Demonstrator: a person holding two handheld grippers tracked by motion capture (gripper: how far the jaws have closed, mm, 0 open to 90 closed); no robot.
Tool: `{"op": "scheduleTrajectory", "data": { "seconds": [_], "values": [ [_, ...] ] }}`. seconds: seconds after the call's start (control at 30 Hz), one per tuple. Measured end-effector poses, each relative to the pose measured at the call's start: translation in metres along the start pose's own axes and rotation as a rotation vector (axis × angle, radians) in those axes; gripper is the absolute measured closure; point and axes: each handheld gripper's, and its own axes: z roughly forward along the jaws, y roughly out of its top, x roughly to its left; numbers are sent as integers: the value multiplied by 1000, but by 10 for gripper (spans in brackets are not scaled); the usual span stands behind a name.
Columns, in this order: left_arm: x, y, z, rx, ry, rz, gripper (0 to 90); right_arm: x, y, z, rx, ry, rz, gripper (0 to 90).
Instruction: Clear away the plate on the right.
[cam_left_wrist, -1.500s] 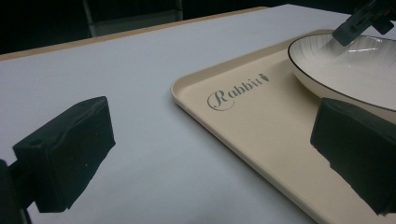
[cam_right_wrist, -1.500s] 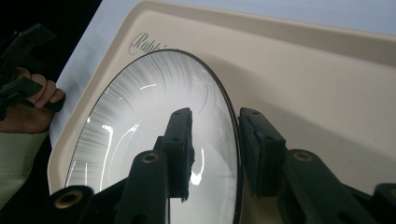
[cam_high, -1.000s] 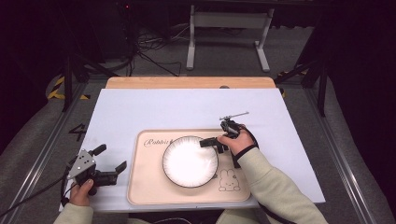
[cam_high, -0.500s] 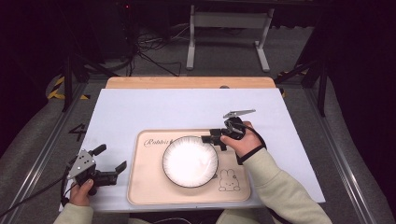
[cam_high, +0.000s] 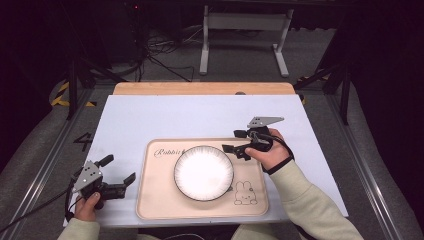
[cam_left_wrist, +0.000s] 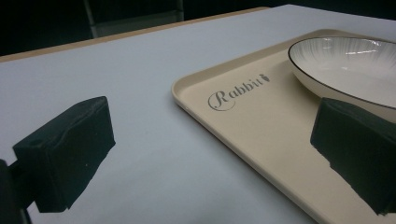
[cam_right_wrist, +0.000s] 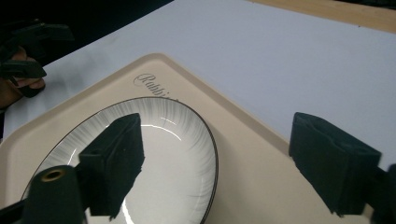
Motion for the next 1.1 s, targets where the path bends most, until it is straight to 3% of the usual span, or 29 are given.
{"op": "scheduleTrajectory", "data": {
  "seconds": [0.2,0.4,0.73,1.1],
  "values": [
    [0,0,0,0,0,1,2,-4,-1,-12,-66,-22,-56,85],
    [0,0,0,1,0,1,2,-8,-2,-25,-117,-31,-79,68],
    [0,0,0,0,0,0,2,-20,-9,-50,-173,-53,-70,39],
    [0,0,0,0,2,-4,2,-37,-22,-79,-209,-132,-62,39]
  ]
}}
